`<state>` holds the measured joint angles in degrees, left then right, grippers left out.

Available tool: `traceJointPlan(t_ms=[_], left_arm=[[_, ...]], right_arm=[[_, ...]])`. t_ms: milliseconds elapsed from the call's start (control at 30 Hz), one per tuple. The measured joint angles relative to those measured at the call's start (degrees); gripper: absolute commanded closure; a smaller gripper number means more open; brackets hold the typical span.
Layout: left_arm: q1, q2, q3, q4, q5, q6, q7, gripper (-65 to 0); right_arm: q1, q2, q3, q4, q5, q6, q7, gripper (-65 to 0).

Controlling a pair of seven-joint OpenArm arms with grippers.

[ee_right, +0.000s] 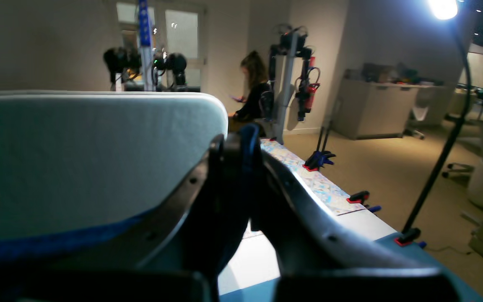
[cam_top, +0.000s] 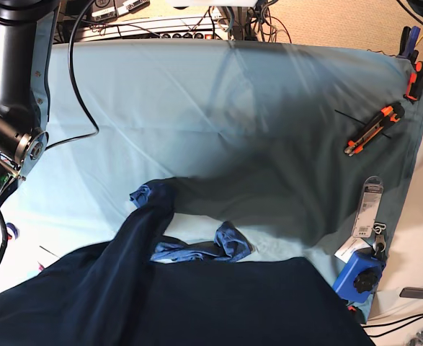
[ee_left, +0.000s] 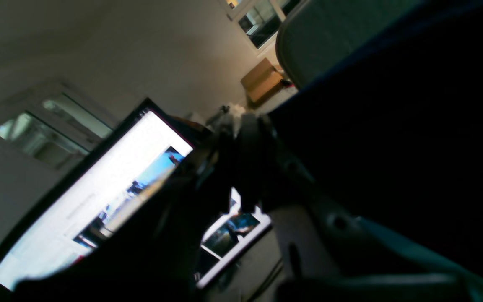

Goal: Layout the t-shirt on the table in an organized manner, then fold the t-shirt properly
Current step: 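Lift the dark-blue t-shirt high with both grippers, right gripper raising it, then swing the t-shirt down onto the table and open both grippers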

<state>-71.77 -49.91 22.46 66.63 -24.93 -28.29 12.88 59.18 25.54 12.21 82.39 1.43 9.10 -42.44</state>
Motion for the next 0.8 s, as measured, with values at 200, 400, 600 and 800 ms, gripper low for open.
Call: traceJointPlan(t_ms=[200,400,600,800], left_arm=[[1.2,0.0,0.0,-0.7,-1.7,0.0,1.1,0.0],[4.0,0.0,0.0,-0.7,-3.8,-0.2,2.2,0.0],[8.4,0.2,0.0,-0.7,-4.3,-0.6,2.1,0.0],[11.5,0.3,0.0,-0.7,-4.3,-0.8,2.8,0.0]], right_arm=[[-2.3,0.0,0.0,0.0,0.0,1.3,0.0,0.0],[-4.3,1.0,0.0,0.0,0.1,3.1,-1.2,0.0],[-6.1,5.3,-0.2,0.0,0.3,3.5,-3.0,0.0],[-9.6,8.6,-0.2,0.0,5.4,5.3,-6.7,0.0]])
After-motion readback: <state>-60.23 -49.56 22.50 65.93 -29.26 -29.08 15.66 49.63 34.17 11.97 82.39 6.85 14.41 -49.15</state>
